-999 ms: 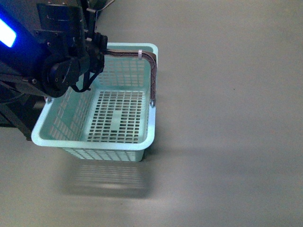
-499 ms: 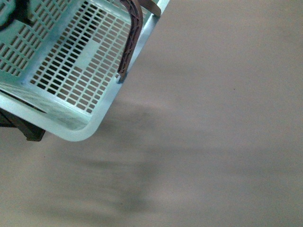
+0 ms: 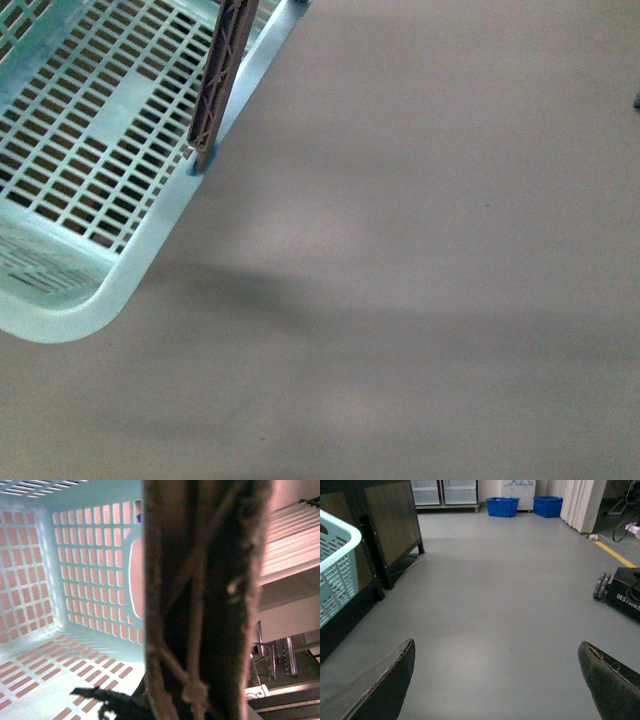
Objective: Pick mango and avocado into basket
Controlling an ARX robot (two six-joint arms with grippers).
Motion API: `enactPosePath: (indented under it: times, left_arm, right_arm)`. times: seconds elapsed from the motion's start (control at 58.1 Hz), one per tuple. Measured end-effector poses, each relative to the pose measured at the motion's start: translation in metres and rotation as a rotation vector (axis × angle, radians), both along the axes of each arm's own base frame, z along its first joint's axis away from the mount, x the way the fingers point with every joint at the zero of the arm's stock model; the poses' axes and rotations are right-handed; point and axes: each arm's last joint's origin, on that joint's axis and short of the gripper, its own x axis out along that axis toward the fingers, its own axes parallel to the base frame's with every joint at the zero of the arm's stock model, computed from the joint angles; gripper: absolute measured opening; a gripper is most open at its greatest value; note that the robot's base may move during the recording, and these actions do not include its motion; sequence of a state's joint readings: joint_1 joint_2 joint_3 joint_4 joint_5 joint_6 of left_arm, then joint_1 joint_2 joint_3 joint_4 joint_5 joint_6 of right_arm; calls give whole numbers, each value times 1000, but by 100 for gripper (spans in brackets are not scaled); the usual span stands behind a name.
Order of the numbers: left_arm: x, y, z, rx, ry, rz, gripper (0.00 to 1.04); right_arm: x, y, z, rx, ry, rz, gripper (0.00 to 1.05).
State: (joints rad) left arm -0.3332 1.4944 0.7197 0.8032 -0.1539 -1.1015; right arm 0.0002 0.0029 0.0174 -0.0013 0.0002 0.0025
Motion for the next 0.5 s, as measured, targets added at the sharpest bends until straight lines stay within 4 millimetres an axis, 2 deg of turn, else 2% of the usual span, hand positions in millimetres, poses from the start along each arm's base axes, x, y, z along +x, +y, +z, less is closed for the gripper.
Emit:
enactPosePath:
  times: [0.499]
  left_arm:
    - [0, -1, 0, -2, 0, 5, 5]
  right_arm:
    - [0, 0, 0, 0, 0, 0, 96]
